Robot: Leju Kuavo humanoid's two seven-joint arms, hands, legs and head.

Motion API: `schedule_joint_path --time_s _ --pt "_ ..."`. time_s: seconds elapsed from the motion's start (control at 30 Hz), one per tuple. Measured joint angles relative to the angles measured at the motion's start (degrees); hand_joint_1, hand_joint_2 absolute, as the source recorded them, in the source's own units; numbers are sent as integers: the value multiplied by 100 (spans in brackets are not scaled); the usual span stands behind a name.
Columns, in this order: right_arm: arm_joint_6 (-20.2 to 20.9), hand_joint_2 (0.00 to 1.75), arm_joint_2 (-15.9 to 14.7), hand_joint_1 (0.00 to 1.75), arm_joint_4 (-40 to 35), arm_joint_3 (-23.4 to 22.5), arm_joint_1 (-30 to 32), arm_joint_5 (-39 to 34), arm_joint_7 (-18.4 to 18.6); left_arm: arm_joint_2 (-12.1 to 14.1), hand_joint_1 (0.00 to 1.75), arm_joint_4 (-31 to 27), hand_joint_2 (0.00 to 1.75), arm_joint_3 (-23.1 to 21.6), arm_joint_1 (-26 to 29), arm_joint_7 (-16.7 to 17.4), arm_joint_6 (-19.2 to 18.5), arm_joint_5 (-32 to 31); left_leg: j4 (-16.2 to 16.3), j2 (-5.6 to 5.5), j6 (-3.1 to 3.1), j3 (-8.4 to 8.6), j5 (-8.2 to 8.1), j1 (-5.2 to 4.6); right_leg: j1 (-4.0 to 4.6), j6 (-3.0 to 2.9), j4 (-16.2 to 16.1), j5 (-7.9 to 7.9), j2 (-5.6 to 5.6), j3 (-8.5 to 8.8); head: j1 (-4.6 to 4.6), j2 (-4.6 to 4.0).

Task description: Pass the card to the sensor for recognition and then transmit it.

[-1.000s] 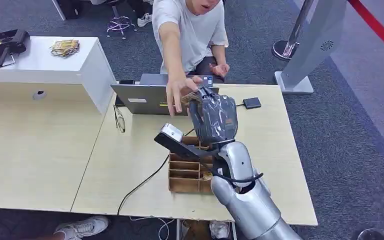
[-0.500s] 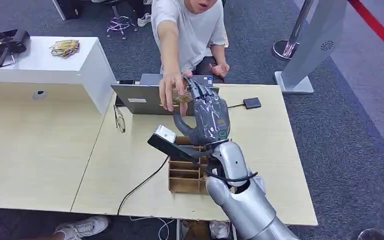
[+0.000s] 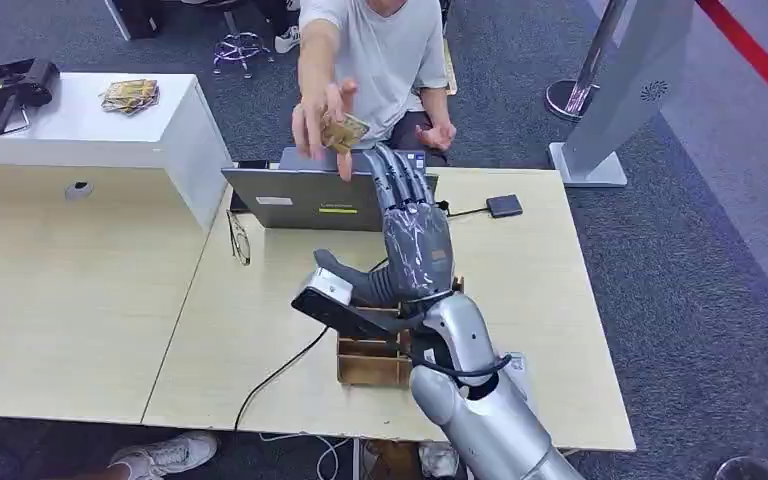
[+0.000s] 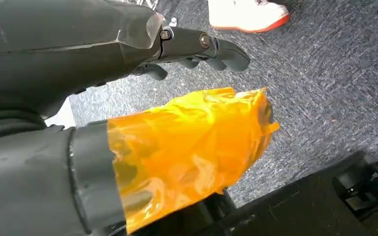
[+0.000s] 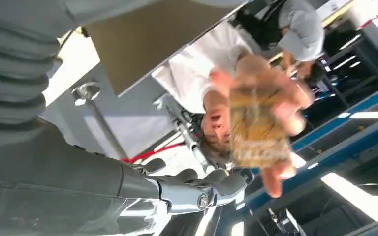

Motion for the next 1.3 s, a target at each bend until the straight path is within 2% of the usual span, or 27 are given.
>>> schedule_joint_path --time_s 0.3,0.33,0.63,0.83,0.97,1.3 --pt "-26 0 -52 0 -552 129 523 -464 -387 2 0 0 0 52 14 -20 92 175 0 0 0 0 0 0 0 0 0 0 0 0 0 0" --pt "-37 175 -63 0 -602 149 572 -497 -413 2 0 0 0 63 16 -26 98 188 0 0 0 -1 0 0 0 0 0 0 0 0 0 0" --pt "-175 175 -164 0 -884 256 1051 -715 -655 7 0 0 0 166 38 -90 157 293 0 0 -1 0 -1 0 0 0 -1 0 0 0 -2 0" --pt "-208 175 -234 0 -884 291 1214 -706 -689 11 0 0 0 195 62 -94 168 328 -1 1 -1 0 -1 0 0 0 -1 0 0 0 0 0" --pt "-223 175 -280 0 -803 291 1235 -643 -643 11 0 0 0 199 63 -94 173 317 -1 1 -1 0 -1 0 0 0 -1 0 0 0 0 0" --pt "-293 175 -363 0 -273 291 1117 44 -160 11 0 0 0 199 61 -83 131 227 -1 0 -1 -1 -1 0 0 0 -1 0 0 0 -2 0"
